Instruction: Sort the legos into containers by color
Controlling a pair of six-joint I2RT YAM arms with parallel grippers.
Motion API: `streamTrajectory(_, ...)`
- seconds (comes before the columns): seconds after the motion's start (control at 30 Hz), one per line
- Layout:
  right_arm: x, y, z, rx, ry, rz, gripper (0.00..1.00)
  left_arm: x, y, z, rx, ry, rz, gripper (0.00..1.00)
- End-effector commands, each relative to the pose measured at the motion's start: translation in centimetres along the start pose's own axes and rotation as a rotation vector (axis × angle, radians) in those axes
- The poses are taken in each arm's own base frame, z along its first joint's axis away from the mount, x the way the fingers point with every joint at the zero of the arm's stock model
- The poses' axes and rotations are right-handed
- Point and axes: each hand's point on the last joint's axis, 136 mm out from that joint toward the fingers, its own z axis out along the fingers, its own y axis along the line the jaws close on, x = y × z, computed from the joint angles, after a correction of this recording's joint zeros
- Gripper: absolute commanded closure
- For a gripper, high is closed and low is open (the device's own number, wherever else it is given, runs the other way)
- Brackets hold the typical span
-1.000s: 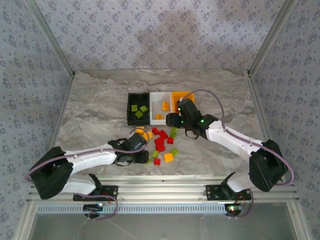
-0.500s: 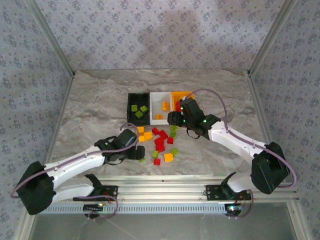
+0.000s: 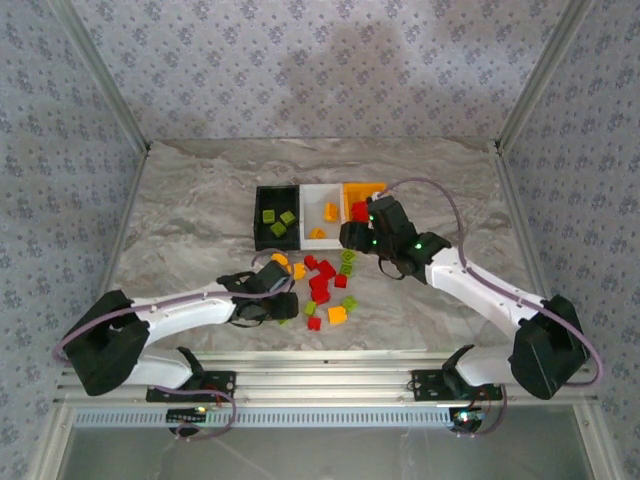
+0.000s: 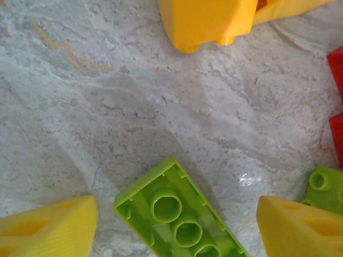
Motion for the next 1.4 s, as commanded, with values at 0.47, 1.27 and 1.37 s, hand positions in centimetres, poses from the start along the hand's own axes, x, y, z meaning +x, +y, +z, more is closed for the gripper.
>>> streamTrajectory(0.47, 0.0, -1.3, -1.2, 0.014, -0.027, 0.023, 0.36, 3.1, 1.5, 2.7, -0.093, 0.211, 0.047, 0.53)
streamTrajectory(1.27, -0.7, -1.6, -2.1, -0.002, -0.052, 0.071, 0.36, -10.8, -0.8, -9.0, -0.047, -0.331, 0.058, 0.65)
streamTrajectory(1.37, -0.6, -1.8, -2.1, 0.007, -0.046, 0.076, 0.36, -15.1, -2.0, -9.9, -0.042, -0.432, 0.046, 0.65)
